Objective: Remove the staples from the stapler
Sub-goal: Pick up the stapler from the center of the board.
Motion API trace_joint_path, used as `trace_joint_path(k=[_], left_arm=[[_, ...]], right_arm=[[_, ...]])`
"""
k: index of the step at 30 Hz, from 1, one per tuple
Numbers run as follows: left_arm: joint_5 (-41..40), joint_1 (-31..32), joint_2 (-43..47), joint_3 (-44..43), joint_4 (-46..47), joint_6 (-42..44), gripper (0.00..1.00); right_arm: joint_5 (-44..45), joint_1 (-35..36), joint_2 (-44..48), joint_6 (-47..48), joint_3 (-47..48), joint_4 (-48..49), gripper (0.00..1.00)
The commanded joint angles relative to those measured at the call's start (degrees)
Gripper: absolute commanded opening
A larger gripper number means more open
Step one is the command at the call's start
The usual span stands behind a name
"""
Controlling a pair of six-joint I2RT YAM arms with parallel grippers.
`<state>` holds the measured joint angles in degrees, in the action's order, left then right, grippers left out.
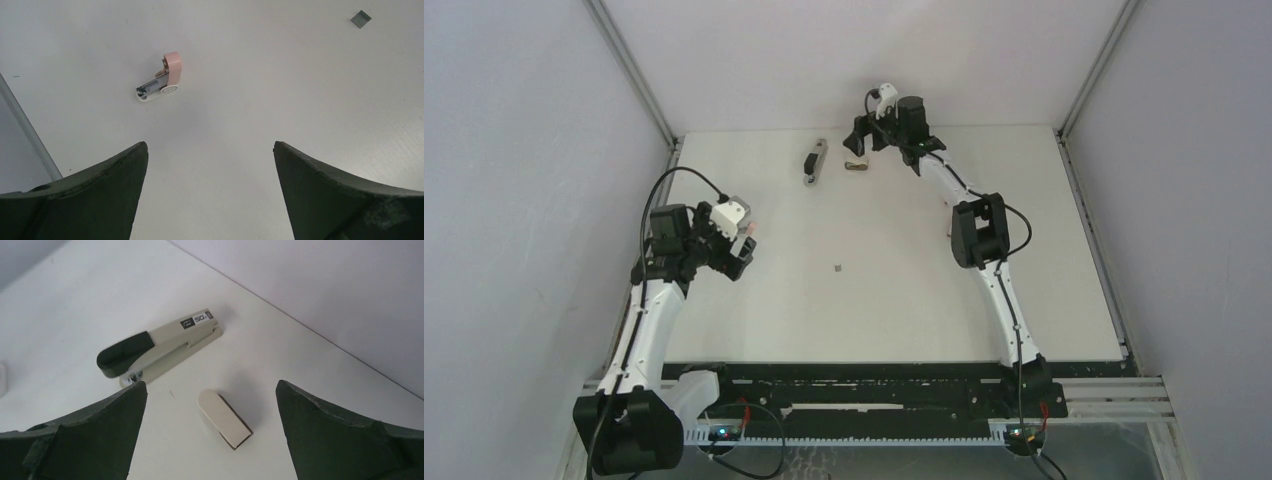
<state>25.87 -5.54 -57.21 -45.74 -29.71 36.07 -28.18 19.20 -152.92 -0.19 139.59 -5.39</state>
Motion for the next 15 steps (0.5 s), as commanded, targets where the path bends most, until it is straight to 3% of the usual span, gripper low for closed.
trace_joint_path(k=[1, 11, 15], left_arm=[[1.23, -0.36, -0.74, 0.76, 0.94, 0.07, 1.0], [0.32, -0.41, -0.92, 1.25, 1.07, -0.47, 1.0], [0.28, -0.41, -1.26, 1.32, 1.06, -0.43, 1.0]], right_arm=[[-4.69, -2.91, -3.17, -18.41, 4.15, 9.18, 1.0], [-10.68, -4.87, -7.25, -44.25, 2.31, 15.7, 0.98], [-10.72, -4.57, -8.55, -47.47, 2.71, 17.07, 1.0]])
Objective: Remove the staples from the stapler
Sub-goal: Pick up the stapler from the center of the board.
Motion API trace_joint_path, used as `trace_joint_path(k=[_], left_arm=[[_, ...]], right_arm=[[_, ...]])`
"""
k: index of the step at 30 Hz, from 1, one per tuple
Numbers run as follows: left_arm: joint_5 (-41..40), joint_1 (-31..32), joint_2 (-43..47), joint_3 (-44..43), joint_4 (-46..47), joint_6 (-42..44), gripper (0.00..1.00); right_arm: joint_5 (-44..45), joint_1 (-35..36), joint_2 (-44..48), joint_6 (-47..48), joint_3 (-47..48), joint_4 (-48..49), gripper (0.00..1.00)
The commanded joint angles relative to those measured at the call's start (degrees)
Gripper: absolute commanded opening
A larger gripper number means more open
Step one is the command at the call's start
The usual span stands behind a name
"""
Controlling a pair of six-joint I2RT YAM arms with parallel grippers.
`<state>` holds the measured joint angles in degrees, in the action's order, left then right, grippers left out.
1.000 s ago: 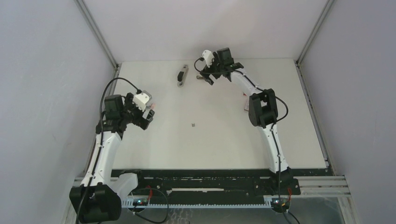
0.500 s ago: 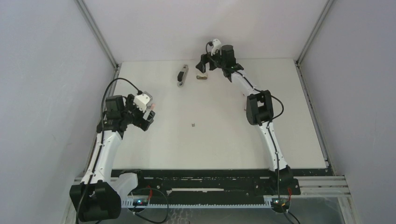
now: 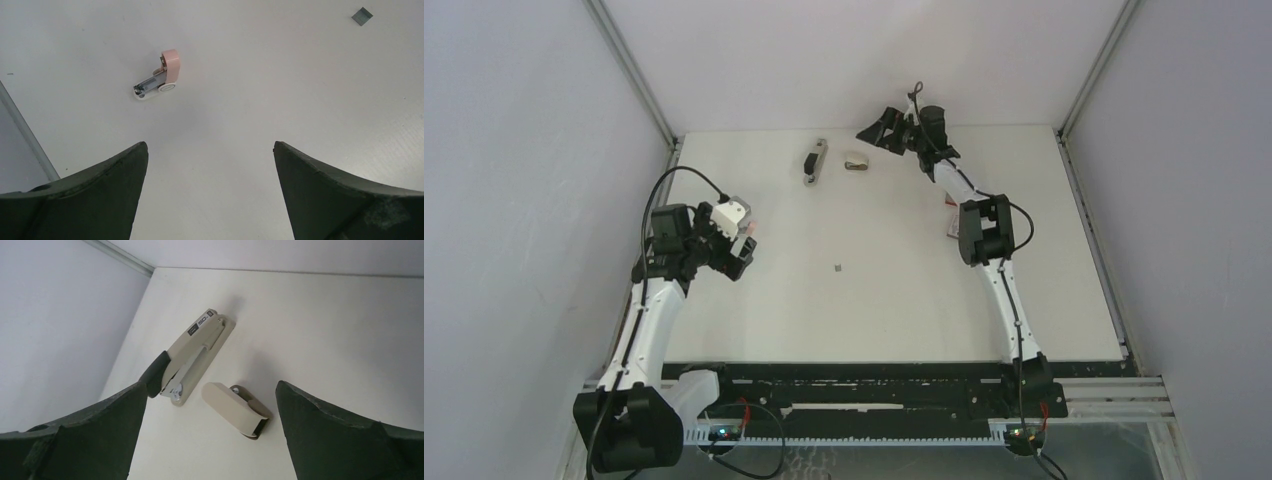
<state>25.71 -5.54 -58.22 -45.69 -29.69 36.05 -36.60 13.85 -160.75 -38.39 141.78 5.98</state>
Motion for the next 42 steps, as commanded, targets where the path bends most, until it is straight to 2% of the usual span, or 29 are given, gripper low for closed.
trace_joint_path(k=[1, 12, 19, 22, 26, 33, 37, 42], left_arm=[[0.39, -0.39, -0.21, 1.27, 1.05, -0.5, 1.0], [0.78, -0.49, 0.07, 1.48, 0.81, -0.59, 1.0], [1.78, -0.44, 0.6, 1.66, 0.89, -0.72, 1.0], [2.5, -0.45, 0.87, 1.91, 0.94, -0.71, 1.0], [3.3, -0.45, 1.32, 2.21, 0.99, -0.66, 1.0], [4.15, -0.51, 2.36, 2.31, 1.06, -1.13, 1.0], [3.84, -0.5, 2.29, 2.12, 1.22, -1.59, 1.0], [3.55, -0.47, 2.3, 1.84, 1.42, -2.2, 1.0]], right_arm=[[-1.88, 0.89, -1.05, -9.29, 0.93, 5.47, 1.0], [-2.25, 2.44, -3.67, -13.62, 1.0, 6.75, 1.0], [-8.39, 3.64, -3.26, -14.43, -0.18, 7.48, 1.0], [-11.91, 4.81, -1.93, -12.16, -1.75, 6.48, 1.0], [-11.41, 5.95, -0.08, -7.19, -2.95, 0.44, 1.0], [-3.58, 7.1, 2.07, -0.16, -2.16, -10.49, 1.0], [5.37, 8.33, 3.72, 6.03, 0.55, -20.84, 1.0], [16.58, 10.17, 5.36, 10.94, 2.86, -28.64, 1.0]])
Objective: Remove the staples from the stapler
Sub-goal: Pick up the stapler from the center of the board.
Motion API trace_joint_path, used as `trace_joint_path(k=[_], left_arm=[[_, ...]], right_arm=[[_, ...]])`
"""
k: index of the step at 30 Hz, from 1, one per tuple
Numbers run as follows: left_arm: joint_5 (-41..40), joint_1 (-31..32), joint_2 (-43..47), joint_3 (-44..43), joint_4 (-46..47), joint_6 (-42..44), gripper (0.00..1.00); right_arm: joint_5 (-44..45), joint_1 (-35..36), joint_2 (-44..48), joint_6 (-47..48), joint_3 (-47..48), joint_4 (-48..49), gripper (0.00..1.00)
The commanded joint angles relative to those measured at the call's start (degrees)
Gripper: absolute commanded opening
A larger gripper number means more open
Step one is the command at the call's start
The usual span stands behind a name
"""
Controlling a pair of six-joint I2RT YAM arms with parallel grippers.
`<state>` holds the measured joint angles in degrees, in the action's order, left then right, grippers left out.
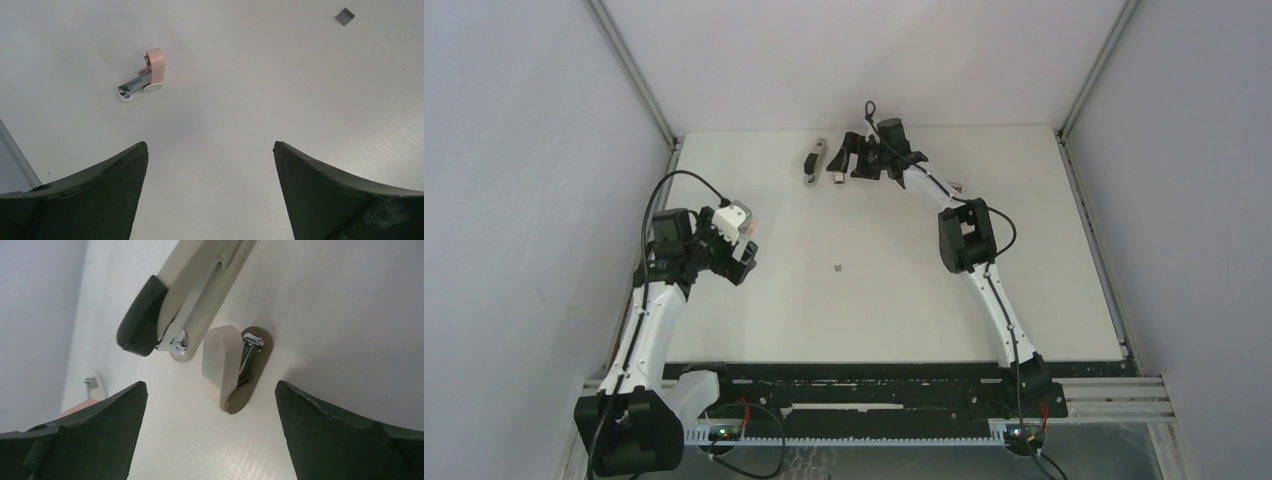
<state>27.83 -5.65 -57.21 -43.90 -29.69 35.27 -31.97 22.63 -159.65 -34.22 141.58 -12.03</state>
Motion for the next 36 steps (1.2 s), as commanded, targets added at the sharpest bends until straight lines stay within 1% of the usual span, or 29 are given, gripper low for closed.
trace_joint_path(k=[1, 7, 13, 18, 20, 30, 31, 35, 36], left_arm=[[1.37, -0.33, 1.27, 0.09, 1.4, -1.47, 1.0], [0.91, -0.39, 0.64, -0.2, 1.77, -2.19, 1.0], [1.0, -0.37, 0.32, -0.48, 1.75, -2.65, 1.0], [0.99, -0.38, 0.08, -0.8, 1.5, -2.99, 1.0], [1.11, -0.33, -0.07, -0.93, 1.32, -3.0, 1.0], [1.26, -0.34, -0.58, -1.39, 0.74, -3.19, 1.0], [1.26, -0.37, -0.59, -1.3, 0.77, -3.19, 1.0], [1.34, -0.35, -0.8, -1.37, 0.78, -3.22, 1.0], [1.3, -0.33, -0.8, -1.32, 0.78, -3.22, 1.0]], right_arm=[[13.82, 1.68, 4.31, 7.64, 3.9, -11.67, 1.0], [22.85, 3.18, 5.58, 13.12, 5.4, -13.38, 1.0], [27.21, 4.87, 6.99, 16.47, 3.86, -11.89, 0.88], [29.71, 5.92, 7.81, 17.78, 2.78, -11.0, 0.86], [30.59, 6.02, 8.03, 17.59, 2.43, -10.91, 0.83], [30.93, 6.22, 7.87, 17.72, 2.69, -10.64, 0.58], [30.94, 6.2, 7.82, 17.85, 2.8, -10.64, 0.54], [31.09, 6.44, 7.69, 18.27, 3.26, -10.71, 0.47], [31.09, 6.46, 7.66, 18.37, 3.28, -10.8, 0.44]])
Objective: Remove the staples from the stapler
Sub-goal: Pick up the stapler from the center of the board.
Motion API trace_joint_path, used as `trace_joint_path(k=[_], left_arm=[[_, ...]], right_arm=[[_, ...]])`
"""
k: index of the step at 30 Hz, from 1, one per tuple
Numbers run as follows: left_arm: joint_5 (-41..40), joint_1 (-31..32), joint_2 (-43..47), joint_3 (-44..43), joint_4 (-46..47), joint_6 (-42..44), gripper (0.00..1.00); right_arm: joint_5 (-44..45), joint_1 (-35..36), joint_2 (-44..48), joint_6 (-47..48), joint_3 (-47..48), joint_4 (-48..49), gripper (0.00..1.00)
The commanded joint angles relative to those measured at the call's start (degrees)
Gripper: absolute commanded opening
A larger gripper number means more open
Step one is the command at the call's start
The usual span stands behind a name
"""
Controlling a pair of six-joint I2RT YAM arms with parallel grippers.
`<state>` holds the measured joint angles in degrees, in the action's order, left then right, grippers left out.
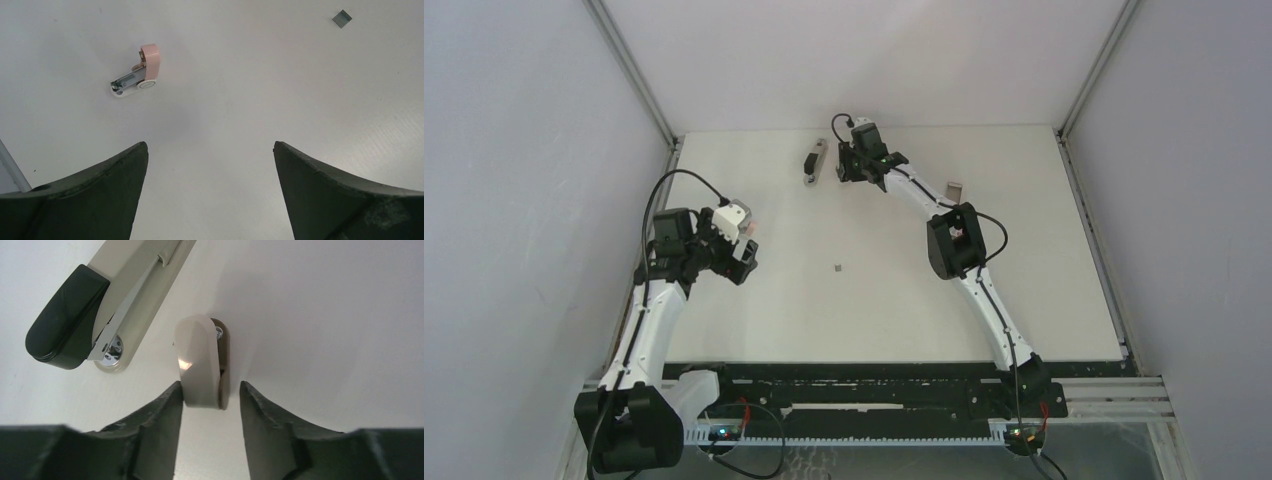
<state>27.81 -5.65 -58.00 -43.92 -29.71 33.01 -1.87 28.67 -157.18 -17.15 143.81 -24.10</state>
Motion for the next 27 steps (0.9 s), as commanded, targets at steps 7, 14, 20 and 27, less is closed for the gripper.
trace_joint_path(k=[7, 14, 20, 27], left_arm=[[1.39, -0.34, -0.21, -0.96, 1.01, -0.89, 1.0], [1.59, -0.33, -0.02, -0.74, 1.14, -0.76, 1.0], [2.49, -0.33, 0.63, -0.76, 1.33, -0.91, 1.0], [4.06, -0.33, 1.66, -2.03, 1.36, -0.54, 1.0]], right_arm=[[1.77, 1.06, 5.39, 2.91, 1.04, 1.32, 0.28], [3.45, 2.43, 7.09, 6.99, 0.91, 1.63, 0.27], [1.95, 3.25, 11.6, 8.99, -1.03, -0.26, 0.27], [-2.76, 3.33, 19.88, 12.3, -11.11, -2.18, 0.26]])
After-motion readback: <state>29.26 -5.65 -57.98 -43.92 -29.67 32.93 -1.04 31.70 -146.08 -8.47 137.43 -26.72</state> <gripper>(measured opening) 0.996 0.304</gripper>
